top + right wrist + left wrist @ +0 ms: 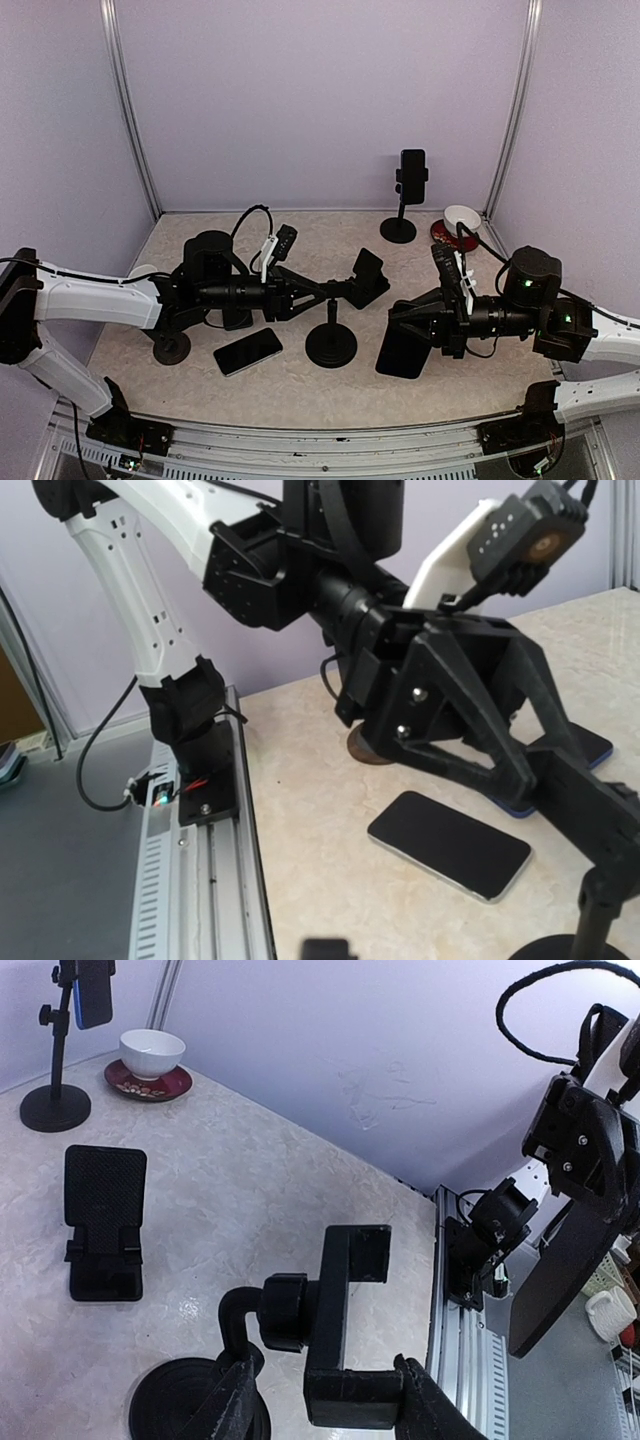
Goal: Place the phone on the phone stand
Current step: Move the phone stand to the center of the board.
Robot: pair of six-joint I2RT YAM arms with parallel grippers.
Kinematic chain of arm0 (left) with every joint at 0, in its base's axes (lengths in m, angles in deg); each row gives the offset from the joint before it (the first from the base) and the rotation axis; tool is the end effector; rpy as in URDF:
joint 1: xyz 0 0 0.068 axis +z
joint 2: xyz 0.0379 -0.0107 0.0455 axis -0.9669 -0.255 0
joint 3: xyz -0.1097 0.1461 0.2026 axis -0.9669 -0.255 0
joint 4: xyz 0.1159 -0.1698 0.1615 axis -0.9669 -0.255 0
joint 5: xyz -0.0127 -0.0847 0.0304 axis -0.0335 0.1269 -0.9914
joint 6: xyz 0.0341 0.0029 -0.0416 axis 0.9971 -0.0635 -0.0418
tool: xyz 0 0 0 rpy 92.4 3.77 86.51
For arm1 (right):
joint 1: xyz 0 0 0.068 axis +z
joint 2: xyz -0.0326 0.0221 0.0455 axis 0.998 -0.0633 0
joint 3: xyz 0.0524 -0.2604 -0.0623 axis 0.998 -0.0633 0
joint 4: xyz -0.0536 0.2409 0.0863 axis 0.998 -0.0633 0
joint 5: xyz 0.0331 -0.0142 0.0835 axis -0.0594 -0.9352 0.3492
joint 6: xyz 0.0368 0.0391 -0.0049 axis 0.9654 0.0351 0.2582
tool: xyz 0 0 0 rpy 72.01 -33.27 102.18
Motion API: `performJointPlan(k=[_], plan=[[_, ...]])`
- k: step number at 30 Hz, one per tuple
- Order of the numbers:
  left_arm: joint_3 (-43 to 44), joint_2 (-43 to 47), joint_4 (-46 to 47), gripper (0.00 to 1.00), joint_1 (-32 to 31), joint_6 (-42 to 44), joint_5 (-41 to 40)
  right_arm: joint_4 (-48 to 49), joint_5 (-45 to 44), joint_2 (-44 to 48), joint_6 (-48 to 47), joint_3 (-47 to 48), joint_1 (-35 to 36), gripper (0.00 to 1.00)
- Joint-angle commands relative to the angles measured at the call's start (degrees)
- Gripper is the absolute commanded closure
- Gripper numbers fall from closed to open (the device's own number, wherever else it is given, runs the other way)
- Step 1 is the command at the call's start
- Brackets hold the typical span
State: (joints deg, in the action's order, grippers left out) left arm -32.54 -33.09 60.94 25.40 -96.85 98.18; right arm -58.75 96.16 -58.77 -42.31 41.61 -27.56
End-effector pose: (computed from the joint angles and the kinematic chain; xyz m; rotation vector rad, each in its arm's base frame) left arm 0.1937 -0.2542 0.2434 0.8788 1.7340 -1.2338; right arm 0.0879 0.1712 0.3013 -0.9919 1.5505 1.2436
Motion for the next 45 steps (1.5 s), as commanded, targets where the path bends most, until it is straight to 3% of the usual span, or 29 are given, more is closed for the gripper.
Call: performJointPlan(k=[1, 8, 12, 16, 38, 45], plan=[[-1.0, 0.8, 0.4, 0.58, 0.7, 0.0, 1.1, 3.7, -0.3, -0.2, -0.6, 0.1, -0.4, 1.0], [-1.1, 0.9, 0.7, 0.6, 0.9, -0.1, 2.0, 3.9, 0.0, -0.9, -0.7, 0.4, -0.4, 1.0], [-1.1, 1.1, 1.8, 0.53, 1.1, -0.3, 3.2, 3.9, 0.3, -1.3, -0.6, 0.7, -0.4, 1.0], [-1.1, 0.9, 2.5, 0.53, 1.5, -0.6, 4.3, 3.6, 0.3, -1.3, -0.6, 0.9, -0.4, 1.0], [0.5, -1.3, 1.8, 0.66, 1.6, -0.1, 6.3, 3.5, 1.0, -1.9, -0.4, 1.0, -0.4, 1.0], [0.4, -1.6, 2.8, 0.75, 1.6, 0.0, 6.6, 3.6, 1.0, -2.2, -0.3, 0.9, -0.4, 1.0]])
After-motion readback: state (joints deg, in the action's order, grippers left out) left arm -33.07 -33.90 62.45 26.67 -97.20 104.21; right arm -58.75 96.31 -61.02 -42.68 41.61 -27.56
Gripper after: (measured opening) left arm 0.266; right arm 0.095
